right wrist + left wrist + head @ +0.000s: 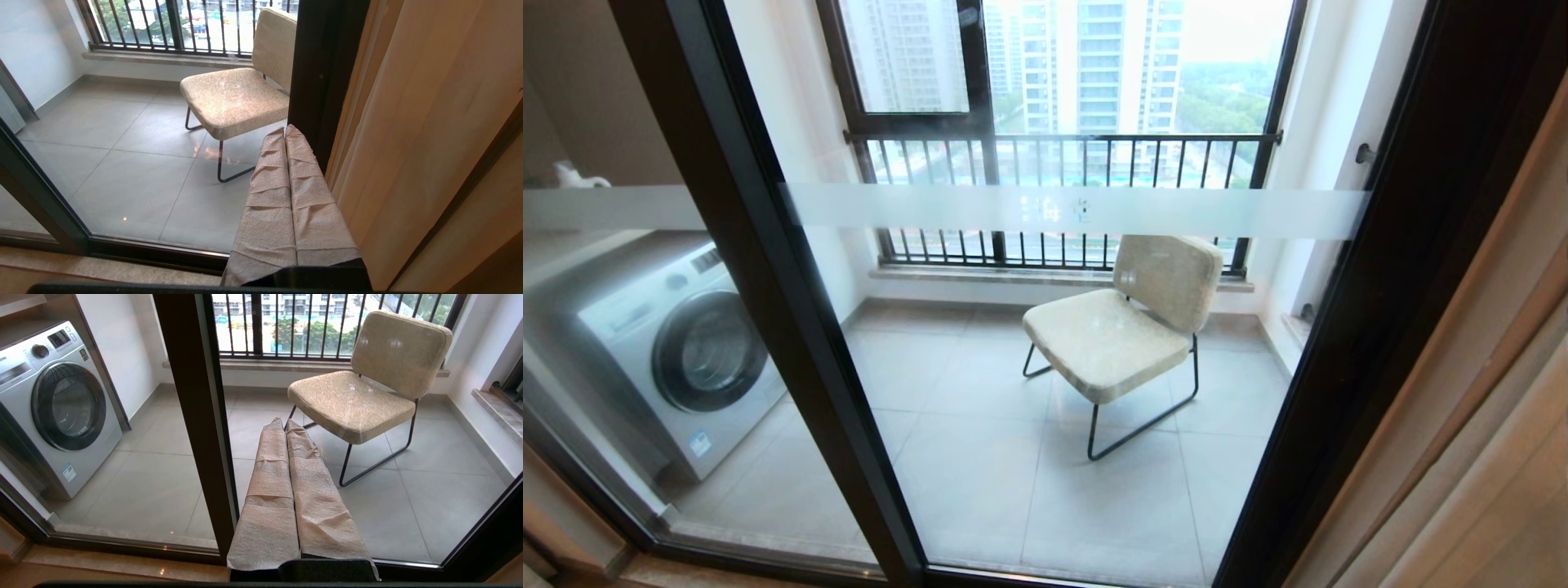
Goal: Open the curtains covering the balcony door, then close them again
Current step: Pull the inner curtains open on both sides, then close the inner curtains on both sides
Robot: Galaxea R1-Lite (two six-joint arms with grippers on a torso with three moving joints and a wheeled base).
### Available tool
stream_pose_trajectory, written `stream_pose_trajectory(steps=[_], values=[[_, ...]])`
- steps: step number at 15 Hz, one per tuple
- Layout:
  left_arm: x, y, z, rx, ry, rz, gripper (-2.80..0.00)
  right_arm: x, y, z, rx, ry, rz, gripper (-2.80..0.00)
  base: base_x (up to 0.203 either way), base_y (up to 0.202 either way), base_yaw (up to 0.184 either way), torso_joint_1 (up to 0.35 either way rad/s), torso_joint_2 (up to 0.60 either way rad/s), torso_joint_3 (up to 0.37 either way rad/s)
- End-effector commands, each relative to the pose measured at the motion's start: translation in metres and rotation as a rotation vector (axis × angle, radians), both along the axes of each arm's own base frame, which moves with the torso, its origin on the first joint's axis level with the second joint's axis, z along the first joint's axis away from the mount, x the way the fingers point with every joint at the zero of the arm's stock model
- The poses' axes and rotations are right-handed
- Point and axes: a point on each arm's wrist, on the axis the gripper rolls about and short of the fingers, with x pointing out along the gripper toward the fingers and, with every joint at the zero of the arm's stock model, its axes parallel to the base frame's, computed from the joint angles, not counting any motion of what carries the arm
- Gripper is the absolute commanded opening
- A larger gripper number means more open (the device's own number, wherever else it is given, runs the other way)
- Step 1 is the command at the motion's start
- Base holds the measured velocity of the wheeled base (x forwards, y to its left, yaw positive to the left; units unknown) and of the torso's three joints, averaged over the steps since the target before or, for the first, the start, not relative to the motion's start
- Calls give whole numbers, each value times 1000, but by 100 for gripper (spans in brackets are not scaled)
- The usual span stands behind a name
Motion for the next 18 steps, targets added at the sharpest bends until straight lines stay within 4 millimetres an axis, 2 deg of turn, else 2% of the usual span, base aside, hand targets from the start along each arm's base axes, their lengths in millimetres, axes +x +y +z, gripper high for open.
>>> stream_pose_trajectory(steps=[1,13,16,18], values=[[0,0,0,0,0,0,-280,0,0,0,-1,2,1,-280,0,0,0,0,0,0],[0,0,0,0,-1,0,-280,3,0,2,21,34,-7,-280,0,0,0,0,0,0],[0,0,0,0,-1,0,-280,6,0,17,23,53,-9,-280,0,0,0,0,0,0],[0,0,0,0,-1,0,-280,8,0,35,28,36,-12,-280,0,0,0,0,0,0]])
